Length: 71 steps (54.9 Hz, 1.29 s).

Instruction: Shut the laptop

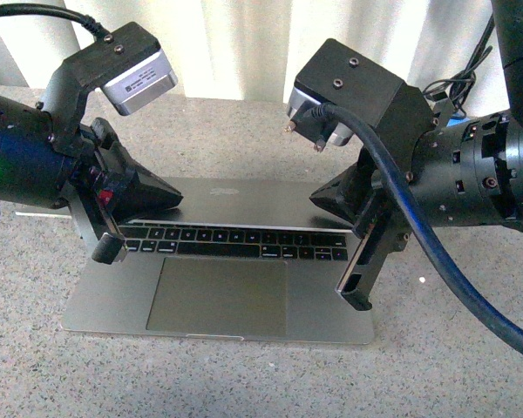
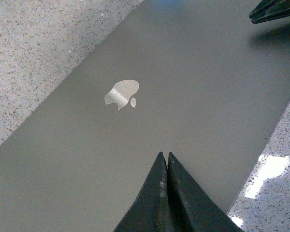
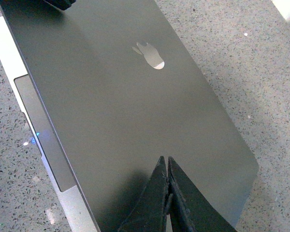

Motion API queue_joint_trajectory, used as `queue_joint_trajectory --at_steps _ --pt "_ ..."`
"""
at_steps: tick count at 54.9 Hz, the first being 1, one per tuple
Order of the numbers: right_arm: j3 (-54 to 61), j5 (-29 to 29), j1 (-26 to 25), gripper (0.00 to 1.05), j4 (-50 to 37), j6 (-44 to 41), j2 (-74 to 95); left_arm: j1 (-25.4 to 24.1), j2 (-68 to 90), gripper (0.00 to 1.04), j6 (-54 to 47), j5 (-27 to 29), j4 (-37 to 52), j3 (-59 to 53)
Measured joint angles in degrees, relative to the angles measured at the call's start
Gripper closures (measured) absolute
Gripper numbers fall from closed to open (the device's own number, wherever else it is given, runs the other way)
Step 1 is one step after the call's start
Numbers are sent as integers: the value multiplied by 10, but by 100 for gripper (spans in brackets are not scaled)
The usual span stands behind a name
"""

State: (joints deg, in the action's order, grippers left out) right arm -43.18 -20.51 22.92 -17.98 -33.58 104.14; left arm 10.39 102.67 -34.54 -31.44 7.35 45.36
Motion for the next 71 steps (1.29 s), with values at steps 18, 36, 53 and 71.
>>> queue_joint_trajectory --at_steps 18,36,53,71 --pt "6 0 1 104 -10 0 20 -5 24 101 14 -7 24 -14" --pt "5 0 2 104 -24 3 47 -13 45 101 20 -15 40 -14" --pt "7 0 3 104 -36 5 63 -14 59 101 23 -19 43 -14" --pt "11 0 8 104 -43 9 69 -14 66 101 32 -23 54 -17"
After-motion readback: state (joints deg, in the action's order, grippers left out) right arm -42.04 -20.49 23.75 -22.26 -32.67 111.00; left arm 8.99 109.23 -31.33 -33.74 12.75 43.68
